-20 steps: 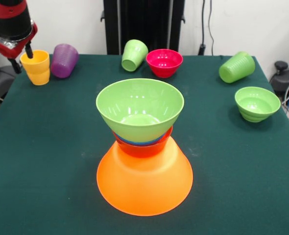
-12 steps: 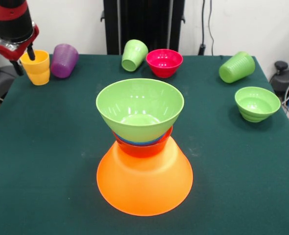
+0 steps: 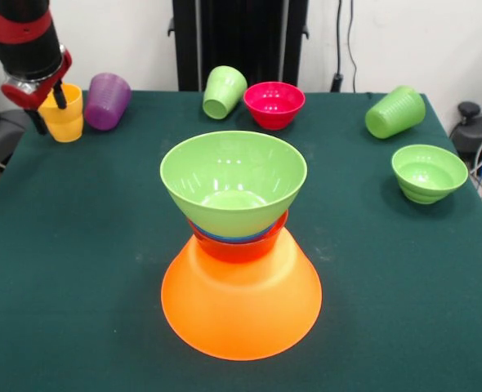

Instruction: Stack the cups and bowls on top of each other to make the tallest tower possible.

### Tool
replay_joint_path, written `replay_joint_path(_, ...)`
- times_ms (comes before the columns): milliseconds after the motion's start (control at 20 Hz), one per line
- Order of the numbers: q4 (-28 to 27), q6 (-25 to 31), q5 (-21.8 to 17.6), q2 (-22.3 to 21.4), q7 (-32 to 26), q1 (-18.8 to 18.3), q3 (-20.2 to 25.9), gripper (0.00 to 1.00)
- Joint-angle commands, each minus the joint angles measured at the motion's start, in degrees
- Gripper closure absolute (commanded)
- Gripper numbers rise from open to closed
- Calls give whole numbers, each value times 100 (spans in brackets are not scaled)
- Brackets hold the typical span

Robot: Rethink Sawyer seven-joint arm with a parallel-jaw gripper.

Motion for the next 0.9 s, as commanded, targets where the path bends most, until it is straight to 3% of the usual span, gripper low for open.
replay_joint_path(50, -174, -580, -403, 415, -504, 116, 180, 0)
replay_joint_path(900, -114, -654, -413, 314, -436, 231, 122, 0)
